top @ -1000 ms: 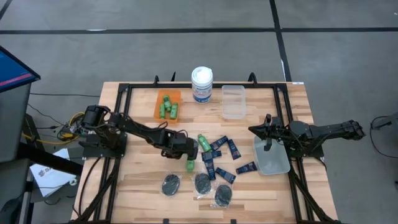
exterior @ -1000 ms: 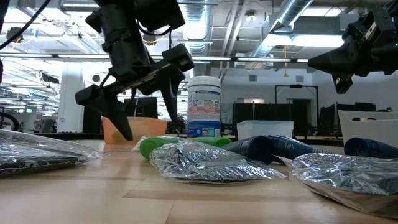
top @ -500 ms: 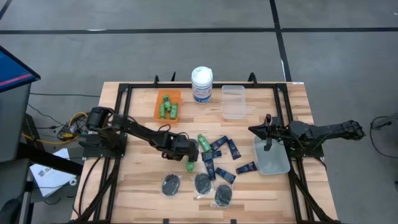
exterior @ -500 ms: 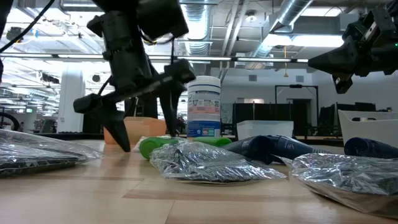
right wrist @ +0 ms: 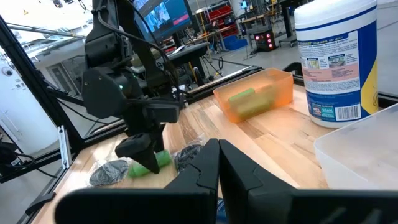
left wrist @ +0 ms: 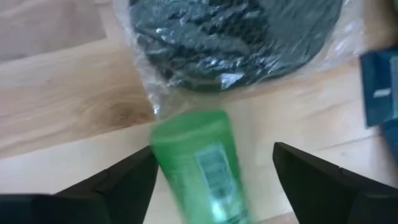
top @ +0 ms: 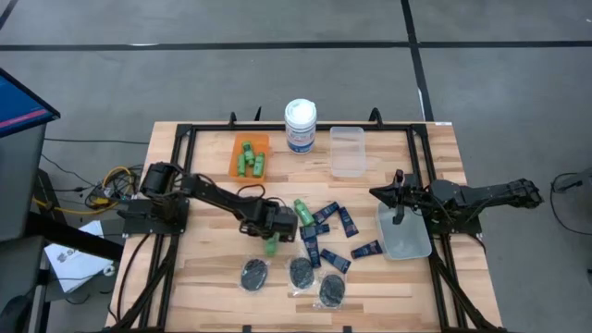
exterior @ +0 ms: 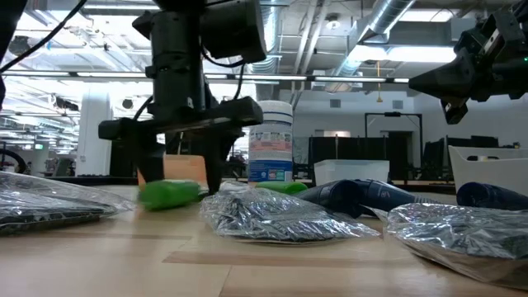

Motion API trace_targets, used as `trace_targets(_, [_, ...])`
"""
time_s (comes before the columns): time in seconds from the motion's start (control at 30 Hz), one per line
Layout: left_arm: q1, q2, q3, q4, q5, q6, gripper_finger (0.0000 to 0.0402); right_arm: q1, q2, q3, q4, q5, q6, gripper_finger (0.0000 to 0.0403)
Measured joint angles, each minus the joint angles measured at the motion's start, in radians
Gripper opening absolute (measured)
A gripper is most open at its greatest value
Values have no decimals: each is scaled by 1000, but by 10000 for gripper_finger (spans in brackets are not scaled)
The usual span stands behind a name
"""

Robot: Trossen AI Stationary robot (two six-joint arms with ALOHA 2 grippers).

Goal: Pick & Place Travel size toiletries
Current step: Put the green shampoo into the orange bin

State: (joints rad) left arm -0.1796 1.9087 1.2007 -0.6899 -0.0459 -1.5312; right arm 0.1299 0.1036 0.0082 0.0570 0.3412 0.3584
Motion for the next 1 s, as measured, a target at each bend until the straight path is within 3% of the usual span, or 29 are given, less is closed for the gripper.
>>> trace_targets(1.0, [-6, 1, 1, -65, 9, 8, 189, 0, 0, 0, -1, 0, 0, 0])
